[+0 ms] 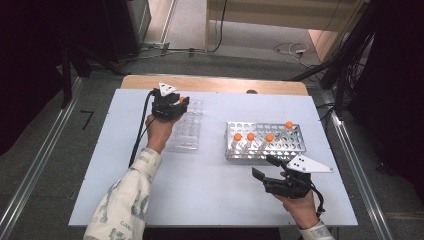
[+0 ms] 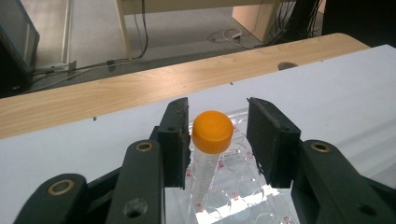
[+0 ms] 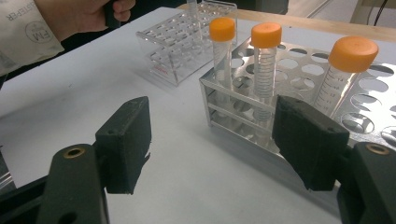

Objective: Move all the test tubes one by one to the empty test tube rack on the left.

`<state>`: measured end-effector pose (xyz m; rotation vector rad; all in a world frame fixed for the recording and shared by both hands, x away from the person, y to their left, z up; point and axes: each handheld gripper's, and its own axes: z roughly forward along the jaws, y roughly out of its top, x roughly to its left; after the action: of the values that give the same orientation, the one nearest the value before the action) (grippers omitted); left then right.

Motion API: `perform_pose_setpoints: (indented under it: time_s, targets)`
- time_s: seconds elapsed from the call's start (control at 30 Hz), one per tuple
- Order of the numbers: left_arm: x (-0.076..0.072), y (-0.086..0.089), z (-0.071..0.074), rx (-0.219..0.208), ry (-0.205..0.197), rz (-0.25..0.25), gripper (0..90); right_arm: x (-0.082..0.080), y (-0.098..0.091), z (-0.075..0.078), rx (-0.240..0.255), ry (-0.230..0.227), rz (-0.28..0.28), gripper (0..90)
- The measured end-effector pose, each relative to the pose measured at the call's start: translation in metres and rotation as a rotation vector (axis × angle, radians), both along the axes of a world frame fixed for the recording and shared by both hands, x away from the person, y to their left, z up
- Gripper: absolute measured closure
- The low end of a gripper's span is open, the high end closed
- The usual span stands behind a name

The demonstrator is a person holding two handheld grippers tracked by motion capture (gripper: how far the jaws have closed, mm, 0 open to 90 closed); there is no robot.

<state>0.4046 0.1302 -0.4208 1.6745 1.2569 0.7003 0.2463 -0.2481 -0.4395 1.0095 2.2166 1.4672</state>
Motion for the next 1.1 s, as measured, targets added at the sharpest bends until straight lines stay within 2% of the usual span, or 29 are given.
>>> perform_pose_setpoints:
  time_s: [0.03,0.13,0.27,0.4,0.57,0.6,0.67,0.7,0.73,0.8,0.83,0.93,1.1]
  targets:
    - [-0.002,0.001,0.002,-0.015,0.002,-0.005,54.8,0.0,0.0,0.0,0.002,0.002,0.0,26.8]
    - [-0.004,0.001,0.004,-0.016,0.0,-0.003,45.7,0.001,-0.001,0.0,0.008,0.004,-0.001,26.8]
    - [-0.014,0.0,0.007,-0.008,-0.012,0.0,34.1,0.001,-0.003,0.0,0.008,0.003,-0.009,26.8]
    - [-0.03,0.003,0.008,-0.047,-0.015,-0.008,26.6,0.003,-0.004,-0.002,0.007,0.006,-0.02,26.8]
    - [-0.051,0.006,0.009,-0.08,-0.023,-0.022,22.3,0.005,-0.007,-0.002,-0.001,0.001,-0.041,26.8]
    - [-0.051,0.006,0.009,-0.08,-0.023,-0.022,21.4,0.006,-0.008,-0.003,-0.002,0.002,-0.046,26.8]
    - [-0.065,0.01,0.006,-0.103,-0.031,-0.026,19.9,0.007,-0.011,-0.004,-0.005,-0.001,-0.063,26.9]
    - [-0.065,0.01,0.006,-0.103,-0.031,-0.026,19.9,0.008,-0.012,-0.004,-0.007,-0.001,-0.068,26.8]
    - [-0.074,0.014,0.004,-0.119,-0.038,-0.031,19.5,0.01,-0.014,-0.004,-0.006,0.0,-0.077,26.8]
    - [-0.078,0.015,0.003,-0.122,-0.041,-0.03,18.4,0.012,-0.018,-0.005,-0.008,0.0,-0.094,26.8]
    - [-0.087,0.018,0.0,-0.121,-0.045,-0.03,18.1,0.013,-0.019,-0.005,-0.006,-0.001,-0.103,26.8]
    - [-0.098,0.02,-0.005,-0.135,-0.041,-0.029,16.2,0.016,-0.023,-0.005,-0.009,-0.002,-0.127,26.8]
    - [-0.111,0.021,-0.01,-0.116,-0.033,-0.042,15.8,0.019,-0.028,-0.006,-0.013,-0.006,-0.159,26.8]
